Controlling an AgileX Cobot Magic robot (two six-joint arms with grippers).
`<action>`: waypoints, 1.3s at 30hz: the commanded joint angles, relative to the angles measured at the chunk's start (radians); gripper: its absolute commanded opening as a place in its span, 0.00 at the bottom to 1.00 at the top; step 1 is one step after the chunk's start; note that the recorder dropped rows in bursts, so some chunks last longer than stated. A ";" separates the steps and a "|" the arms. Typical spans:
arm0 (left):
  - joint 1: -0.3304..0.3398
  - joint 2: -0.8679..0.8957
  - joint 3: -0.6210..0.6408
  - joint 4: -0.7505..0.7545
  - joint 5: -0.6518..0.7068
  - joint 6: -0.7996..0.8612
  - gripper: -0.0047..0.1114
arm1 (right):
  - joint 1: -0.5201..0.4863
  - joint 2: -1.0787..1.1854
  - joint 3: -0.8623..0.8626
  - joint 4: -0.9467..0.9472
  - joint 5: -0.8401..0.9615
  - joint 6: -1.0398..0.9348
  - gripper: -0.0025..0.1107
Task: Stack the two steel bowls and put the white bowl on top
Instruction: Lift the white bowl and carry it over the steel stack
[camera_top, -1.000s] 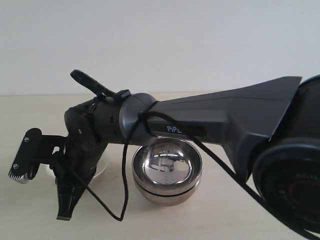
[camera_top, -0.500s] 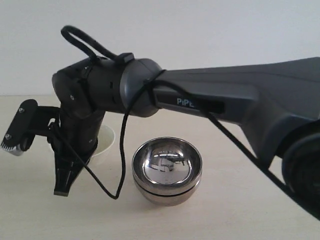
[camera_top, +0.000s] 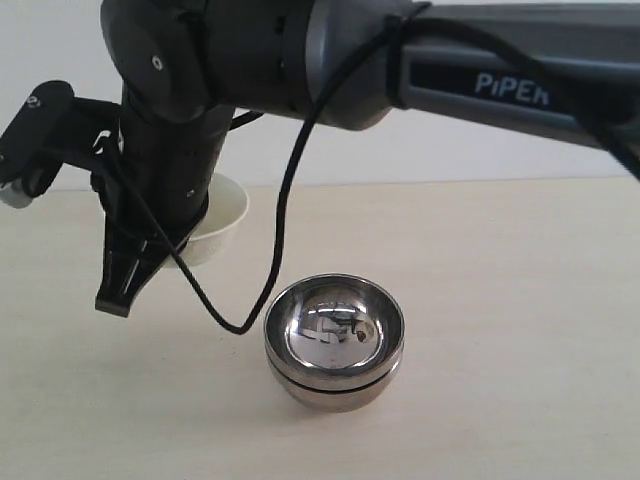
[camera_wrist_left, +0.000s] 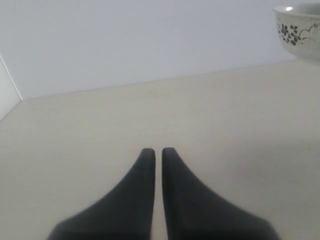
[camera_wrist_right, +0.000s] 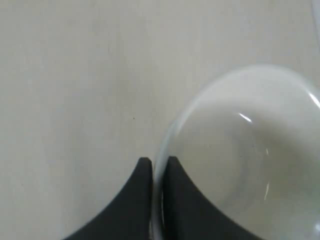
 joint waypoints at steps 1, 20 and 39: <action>0.003 -0.004 0.003 -0.008 -0.008 -0.010 0.07 | -0.031 -0.042 -0.004 -0.016 0.058 0.050 0.02; 0.003 -0.004 0.003 -0.008 -0.008 -0.010 0.07 | -0.080 -0.201 0.220 -0.090 0.085 0.126 0.02; 0.003 -0.004 0.003 -0.008 -0.008 -0.010 0.07 | -0.098 -0.267 0.545 -0.062 -0.157 0.161 0.02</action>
